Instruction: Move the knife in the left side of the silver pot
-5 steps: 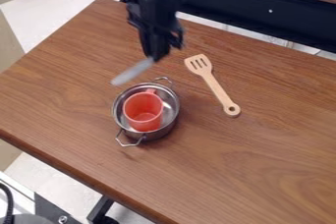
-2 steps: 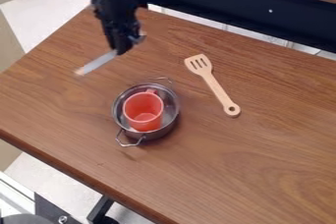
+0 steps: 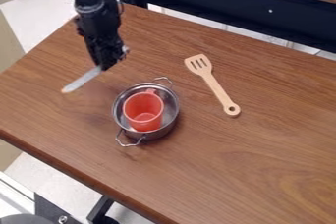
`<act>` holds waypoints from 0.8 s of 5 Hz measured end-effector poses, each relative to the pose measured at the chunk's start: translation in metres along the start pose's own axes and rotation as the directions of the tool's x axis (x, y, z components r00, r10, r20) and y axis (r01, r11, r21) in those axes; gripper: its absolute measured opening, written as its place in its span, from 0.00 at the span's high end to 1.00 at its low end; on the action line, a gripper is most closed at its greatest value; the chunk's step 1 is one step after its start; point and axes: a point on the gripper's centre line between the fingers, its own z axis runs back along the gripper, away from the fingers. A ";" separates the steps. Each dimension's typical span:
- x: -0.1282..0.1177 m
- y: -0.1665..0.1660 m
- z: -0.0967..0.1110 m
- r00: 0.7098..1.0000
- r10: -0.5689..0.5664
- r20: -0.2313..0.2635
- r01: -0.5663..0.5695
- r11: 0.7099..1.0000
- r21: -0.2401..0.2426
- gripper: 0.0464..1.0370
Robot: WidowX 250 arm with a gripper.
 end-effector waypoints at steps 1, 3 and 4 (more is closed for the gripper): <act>-0.003 0.005 -0.005 1.000 0.032 0.001 -0.032 1.000 0.002 0.92; -0.015 0.002 -0.030 0.996 0.090 -0.028 -0.090 0.996 -0.002 0.92; -0.020 -0.005 -0.040 0.984 0.175 -0.036 -0.174 0.985 0.013 0.92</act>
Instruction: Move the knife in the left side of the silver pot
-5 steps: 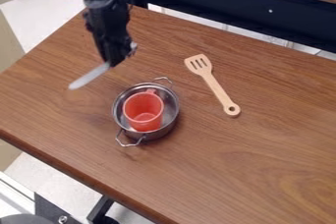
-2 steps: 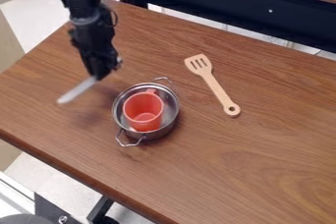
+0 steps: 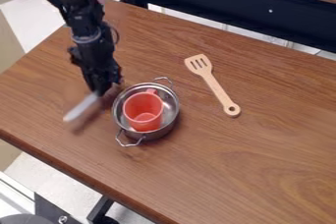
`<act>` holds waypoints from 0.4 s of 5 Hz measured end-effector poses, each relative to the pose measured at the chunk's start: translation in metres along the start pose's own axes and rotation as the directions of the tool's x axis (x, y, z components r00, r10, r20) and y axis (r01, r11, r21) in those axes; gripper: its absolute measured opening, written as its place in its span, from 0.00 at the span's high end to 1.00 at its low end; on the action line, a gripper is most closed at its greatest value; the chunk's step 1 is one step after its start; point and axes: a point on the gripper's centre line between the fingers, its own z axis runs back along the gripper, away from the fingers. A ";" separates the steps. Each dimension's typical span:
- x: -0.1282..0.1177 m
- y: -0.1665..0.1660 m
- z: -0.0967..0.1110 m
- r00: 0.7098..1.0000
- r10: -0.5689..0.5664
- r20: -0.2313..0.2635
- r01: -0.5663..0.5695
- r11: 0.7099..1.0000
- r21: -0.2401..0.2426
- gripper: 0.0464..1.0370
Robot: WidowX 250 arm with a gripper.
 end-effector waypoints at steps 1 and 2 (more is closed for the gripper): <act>-0.001 -0.002 -0.003 1.000 0.026 0.002 -0.026 1.000 0.006 0.88; -0.001 -0.003 -0.003 0.999 0.046 0.002 -0.046 0.999 0.000 0.66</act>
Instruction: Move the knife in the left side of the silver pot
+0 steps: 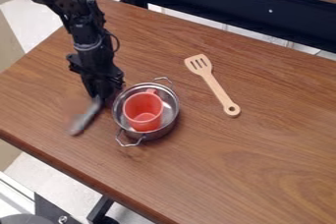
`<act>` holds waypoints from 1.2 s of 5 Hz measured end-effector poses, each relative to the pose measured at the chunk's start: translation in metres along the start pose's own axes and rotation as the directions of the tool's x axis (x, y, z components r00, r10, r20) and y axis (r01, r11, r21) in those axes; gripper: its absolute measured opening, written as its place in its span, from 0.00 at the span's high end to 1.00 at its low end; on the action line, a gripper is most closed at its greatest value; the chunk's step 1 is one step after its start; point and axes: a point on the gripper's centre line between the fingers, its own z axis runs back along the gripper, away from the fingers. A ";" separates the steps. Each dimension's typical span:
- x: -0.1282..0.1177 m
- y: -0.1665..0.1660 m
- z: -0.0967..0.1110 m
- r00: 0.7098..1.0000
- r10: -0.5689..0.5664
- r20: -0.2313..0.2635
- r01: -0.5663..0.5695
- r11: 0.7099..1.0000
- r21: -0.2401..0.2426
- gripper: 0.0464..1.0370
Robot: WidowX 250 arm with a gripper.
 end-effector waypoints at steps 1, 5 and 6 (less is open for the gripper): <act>-0.001 0.000 0.000 1.000 0.003 -0.013 -0.003 1.000 0.011 0.36; 0.013 0.003 0.034 0.998 0.063 0.015 -0.060 0.989 -0.136 0.04; 0.015 0.009 0.045 0.995 0.100 -0.005 -0.099 0.981 -0.164 0.04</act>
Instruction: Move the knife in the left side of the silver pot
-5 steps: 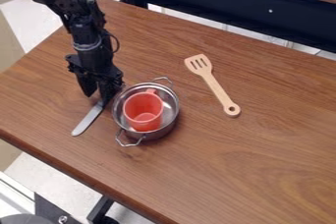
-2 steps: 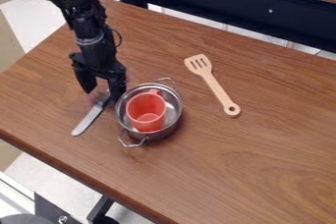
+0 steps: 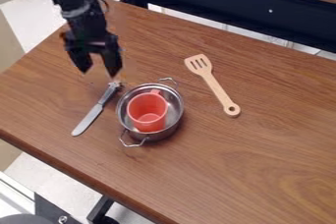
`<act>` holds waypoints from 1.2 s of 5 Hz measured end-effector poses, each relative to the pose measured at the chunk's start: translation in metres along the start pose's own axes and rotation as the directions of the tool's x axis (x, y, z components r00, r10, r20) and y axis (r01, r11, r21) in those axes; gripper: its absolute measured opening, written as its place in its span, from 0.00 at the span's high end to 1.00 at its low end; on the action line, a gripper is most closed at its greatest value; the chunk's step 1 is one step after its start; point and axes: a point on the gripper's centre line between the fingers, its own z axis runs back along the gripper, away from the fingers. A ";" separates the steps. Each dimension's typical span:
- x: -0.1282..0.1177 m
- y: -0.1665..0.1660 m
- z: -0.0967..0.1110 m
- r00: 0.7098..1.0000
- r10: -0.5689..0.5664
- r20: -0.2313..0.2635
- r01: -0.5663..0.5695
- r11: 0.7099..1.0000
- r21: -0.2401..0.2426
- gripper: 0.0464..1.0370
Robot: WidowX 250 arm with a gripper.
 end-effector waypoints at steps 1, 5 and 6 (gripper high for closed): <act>0.009 0.003 0.022 0.998 0.020 0.056 -0.025 0.995 0.098 0.04; 0.051 -0.148 0.009 1.000 -0.027 0.007 0.026 0.996 0.087 0.04; 0.063 -0.181 0.000 0.999 -0.030 0.024 0.028 0.996 0.079 0.04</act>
